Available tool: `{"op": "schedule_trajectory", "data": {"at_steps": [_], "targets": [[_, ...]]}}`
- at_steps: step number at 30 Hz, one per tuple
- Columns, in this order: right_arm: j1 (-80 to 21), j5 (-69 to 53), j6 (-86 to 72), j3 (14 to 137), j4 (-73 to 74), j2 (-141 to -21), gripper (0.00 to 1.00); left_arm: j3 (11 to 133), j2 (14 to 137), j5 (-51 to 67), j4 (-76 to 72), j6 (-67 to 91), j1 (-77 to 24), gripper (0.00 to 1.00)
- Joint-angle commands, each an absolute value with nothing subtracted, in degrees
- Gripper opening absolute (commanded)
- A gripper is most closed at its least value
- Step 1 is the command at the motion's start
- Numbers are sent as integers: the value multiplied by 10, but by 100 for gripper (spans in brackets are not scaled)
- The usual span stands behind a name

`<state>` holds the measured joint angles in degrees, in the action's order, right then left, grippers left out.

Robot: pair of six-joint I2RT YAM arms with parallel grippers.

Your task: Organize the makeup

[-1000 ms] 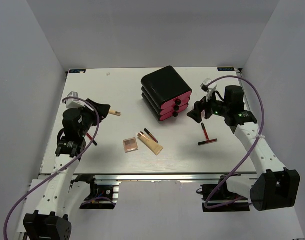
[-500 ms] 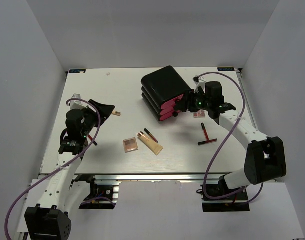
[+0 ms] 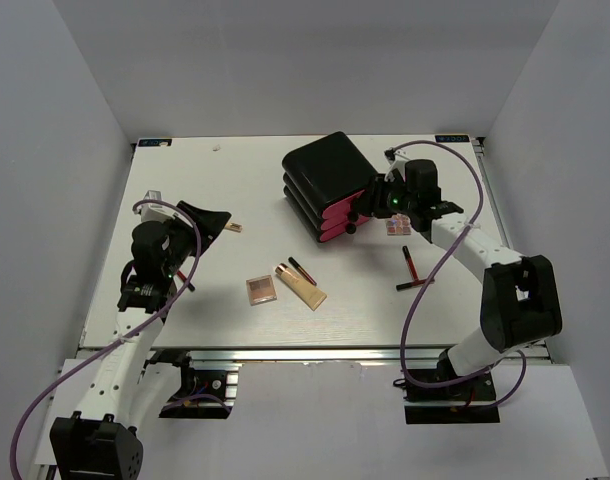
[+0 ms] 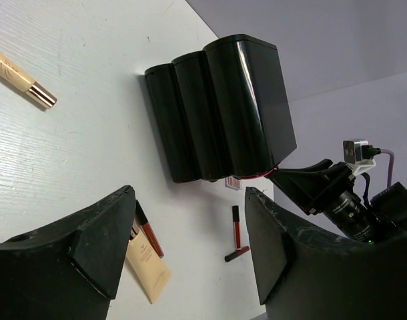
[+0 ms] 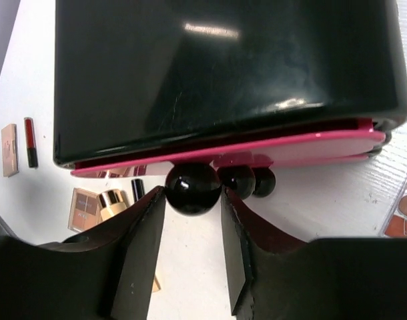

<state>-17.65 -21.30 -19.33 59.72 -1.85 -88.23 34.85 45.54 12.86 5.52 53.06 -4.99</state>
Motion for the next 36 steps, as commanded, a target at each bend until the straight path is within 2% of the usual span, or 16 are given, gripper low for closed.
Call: {"op": "schedule_trajectory", "data": {"at_steps": [1,4,8,10,13,19,20,23,27,36], "targets": [[-177,-210,-184,624,-62,-890,44,343,451,136,46,533,-49,76],[-176,-212,-178,620,-71,-894,35,340,452,138,41,539,-49,75],[-177,-215,-175,608,-71,-889,13,333,452,138,34,548,-49,75],[-177,-217,-171,586,-69,-870,12,330,452,137,32,550,-49,75],[-177,-214,-167,543,-55,-828,5,328,454,133,32,559,-49,75],[-176,-215,-154,461,-15,-715,6,323,482,133,33,576,-50,74],[-176,-214,-147,442,-10,-702,10,325,489,134,34,584,-50,73],[-176,-208,-142,413,-3,-668,14,337,528,132,53,599,-58,71],[-176,-207,-140,402,-1,-657,16,366,580,97,67,604,-115,69],[-166,-180,-128,398,56,-632,9,430,694,37,96,635,-246,60]]}}
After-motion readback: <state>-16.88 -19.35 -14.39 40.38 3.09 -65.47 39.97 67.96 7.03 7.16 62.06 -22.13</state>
